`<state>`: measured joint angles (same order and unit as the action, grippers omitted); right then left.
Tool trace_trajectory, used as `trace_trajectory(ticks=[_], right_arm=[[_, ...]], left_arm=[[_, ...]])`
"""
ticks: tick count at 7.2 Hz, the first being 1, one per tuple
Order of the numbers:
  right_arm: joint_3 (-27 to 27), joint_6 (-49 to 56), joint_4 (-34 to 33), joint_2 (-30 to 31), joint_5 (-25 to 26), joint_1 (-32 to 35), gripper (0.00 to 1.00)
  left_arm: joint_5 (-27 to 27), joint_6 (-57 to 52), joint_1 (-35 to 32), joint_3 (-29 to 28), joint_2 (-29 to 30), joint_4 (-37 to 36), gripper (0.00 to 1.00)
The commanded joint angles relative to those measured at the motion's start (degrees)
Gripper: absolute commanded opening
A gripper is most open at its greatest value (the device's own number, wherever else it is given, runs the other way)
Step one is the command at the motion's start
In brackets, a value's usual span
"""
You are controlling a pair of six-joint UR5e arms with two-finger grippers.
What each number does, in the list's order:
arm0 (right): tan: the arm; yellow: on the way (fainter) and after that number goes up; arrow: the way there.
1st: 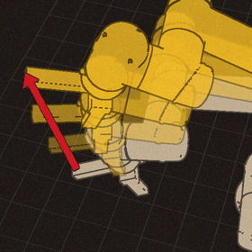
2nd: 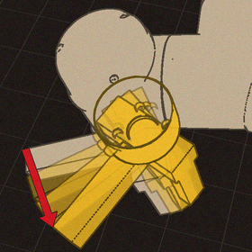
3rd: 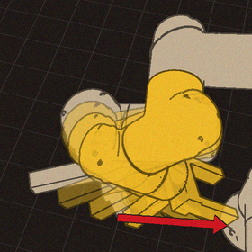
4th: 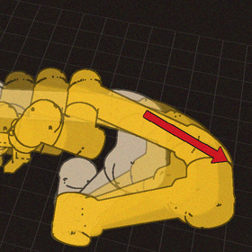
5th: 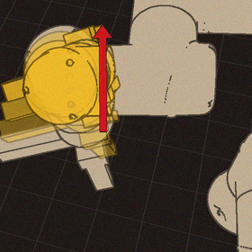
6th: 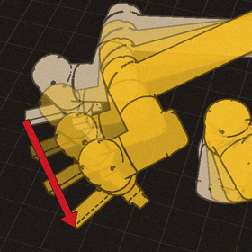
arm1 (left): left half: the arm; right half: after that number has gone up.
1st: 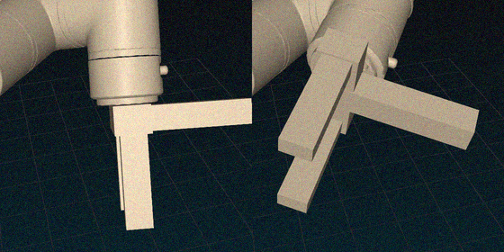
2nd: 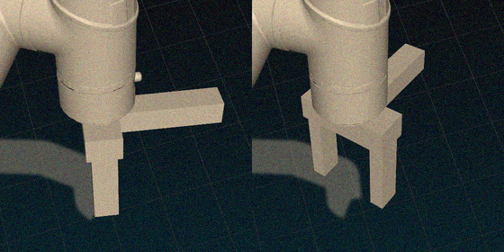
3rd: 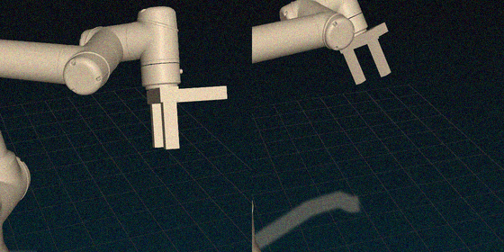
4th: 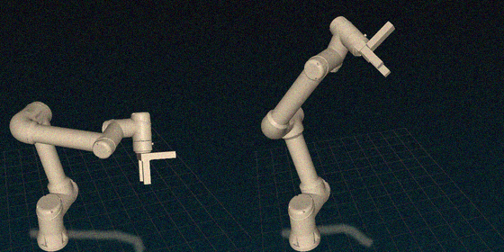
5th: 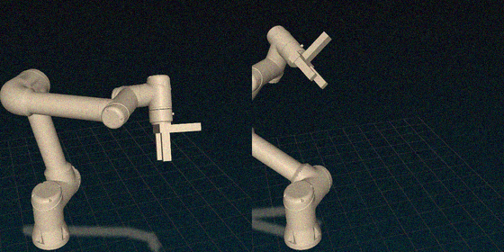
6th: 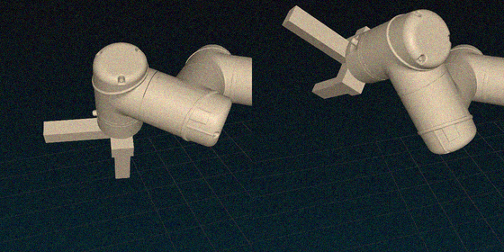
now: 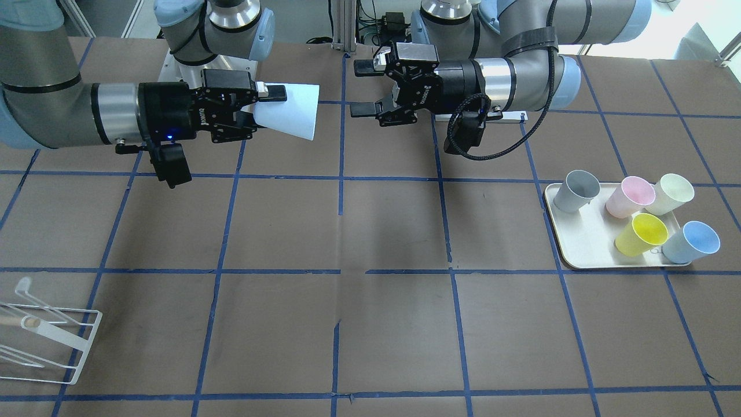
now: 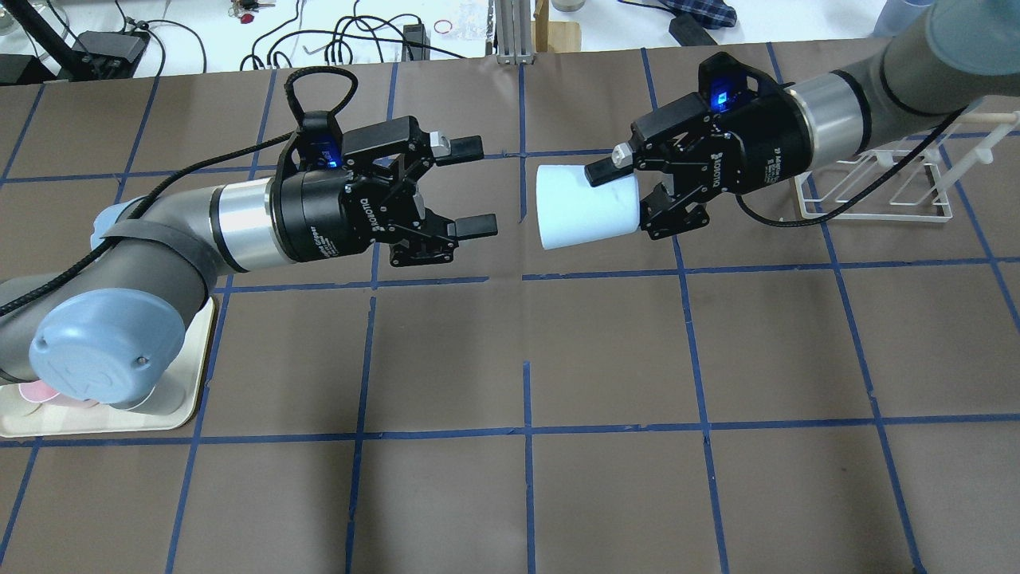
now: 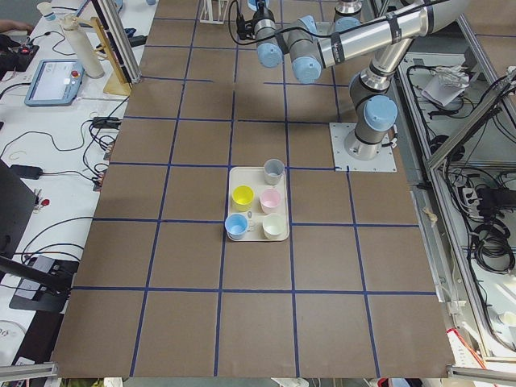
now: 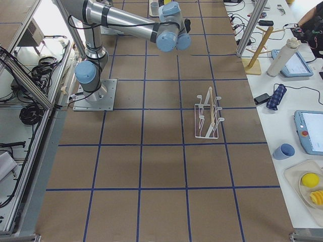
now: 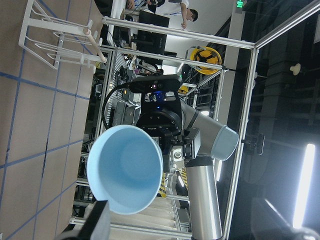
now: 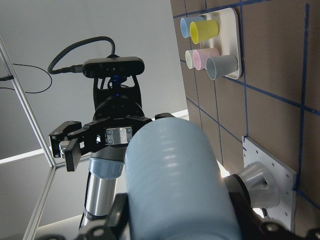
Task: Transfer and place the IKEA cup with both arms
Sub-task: 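Close the left gripper on the cup's open end beside the right gripper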
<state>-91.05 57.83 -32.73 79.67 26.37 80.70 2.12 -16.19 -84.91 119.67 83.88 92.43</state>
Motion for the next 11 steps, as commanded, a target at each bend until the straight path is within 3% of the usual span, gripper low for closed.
trace_trajectory(ticks=[1,3,7,8,9,10,11], right_arm=[[0.0,0.1,1.3,0.6,-1.1,1.7,0.54],[0.0,0.1,1.4,1.1,-3.9,4.3,0.57],[0.0,0.0,1.4,1.0,-4.0,4.4,0.58],[0.0,0.0,1.4,1.0,-4.0,4.4,0.58],[0.0,0.0,1.4,1.0,-4.0,4.4,0.58],[0.0,-0.1,1.4,1.0,-4.0,4.4,0.61],[0.0,-0.2,1.4,1.1,-4.0,4.5,0.66]], left_arm=[[1.5,0.2,-1.3,0.0,-0.2,0.0,1.0],[1.5,0.0,-1.5,0.1,-0.2,-0.1,1.0],[3.4,0.2,-1.7,0.2,-0.7,0.1,1.0],[3.4,0.3,-1.7,0.1,-0.7,0.1,0.94],[3.4,0.2,-1.7,0.1,-0.7,0.1,0.59],[3.3,0.3,-1.7,0.1,-0.7,0.1,0.42],[3.3,0.5,-1.7,0.2,-0.8,0.1,0.37]])
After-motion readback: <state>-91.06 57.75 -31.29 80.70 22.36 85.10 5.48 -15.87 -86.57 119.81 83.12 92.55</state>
